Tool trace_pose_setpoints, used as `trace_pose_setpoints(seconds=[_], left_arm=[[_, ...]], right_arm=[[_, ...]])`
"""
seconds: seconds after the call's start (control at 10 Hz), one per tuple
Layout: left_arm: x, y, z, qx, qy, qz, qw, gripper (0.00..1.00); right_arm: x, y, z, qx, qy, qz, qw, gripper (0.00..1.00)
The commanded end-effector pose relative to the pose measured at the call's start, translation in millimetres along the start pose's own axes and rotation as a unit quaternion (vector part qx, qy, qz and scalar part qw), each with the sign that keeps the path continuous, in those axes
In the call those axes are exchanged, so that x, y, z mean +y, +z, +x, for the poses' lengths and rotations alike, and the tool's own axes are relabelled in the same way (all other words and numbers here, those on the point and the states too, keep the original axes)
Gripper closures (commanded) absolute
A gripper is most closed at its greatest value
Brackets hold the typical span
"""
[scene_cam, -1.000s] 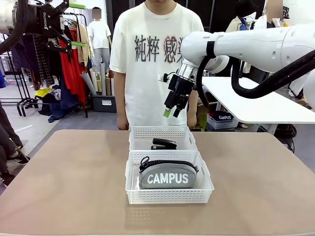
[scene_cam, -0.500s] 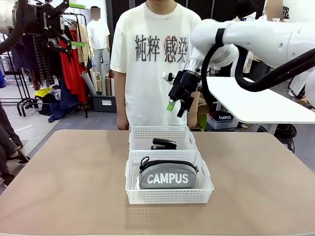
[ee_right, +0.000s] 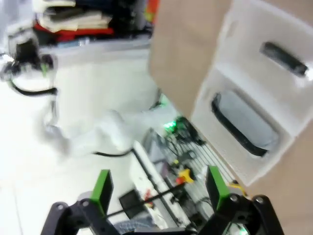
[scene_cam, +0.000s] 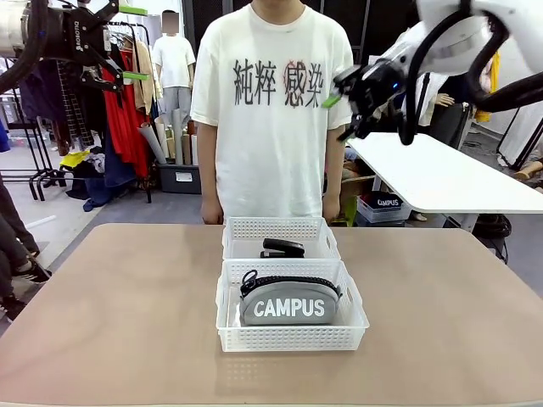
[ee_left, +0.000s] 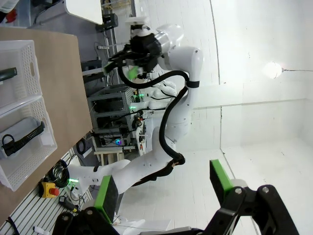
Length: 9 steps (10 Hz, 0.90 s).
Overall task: Distribute items into two baskets.
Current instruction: Place the picked Stapler into the Organizing basket as instructed by the person.
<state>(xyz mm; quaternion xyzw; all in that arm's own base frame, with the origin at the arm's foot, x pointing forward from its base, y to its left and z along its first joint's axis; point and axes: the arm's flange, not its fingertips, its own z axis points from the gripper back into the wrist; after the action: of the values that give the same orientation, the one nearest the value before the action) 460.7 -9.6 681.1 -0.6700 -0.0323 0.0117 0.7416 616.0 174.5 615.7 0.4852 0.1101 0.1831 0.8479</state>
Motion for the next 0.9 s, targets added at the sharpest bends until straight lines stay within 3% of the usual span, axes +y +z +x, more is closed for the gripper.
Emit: trace_pose_setpoints(seconds=[0.0,0.4,0.8], left_arm=[[-3.0,-0.2,-1.9,0.002,0.002,-0.005,1.0,0.0],[-3.0,-0.2,-1.9,0.002,0.002,-0.005,1.0,0.0],[-3.0,-0.2,-1.9,0.002,0.002,-0.005,1.0,0.0]], right_arm=[[-4.1,16.3,-34.0,-0.059,0.002,0.072,0.996,0.0],[6.4,75.3,-81.3,-0.157,0.007,0.112,0.981,0.0],[8.1,104.4,-96.3,-0.186,0.024,0.168,0.968,0.0]])
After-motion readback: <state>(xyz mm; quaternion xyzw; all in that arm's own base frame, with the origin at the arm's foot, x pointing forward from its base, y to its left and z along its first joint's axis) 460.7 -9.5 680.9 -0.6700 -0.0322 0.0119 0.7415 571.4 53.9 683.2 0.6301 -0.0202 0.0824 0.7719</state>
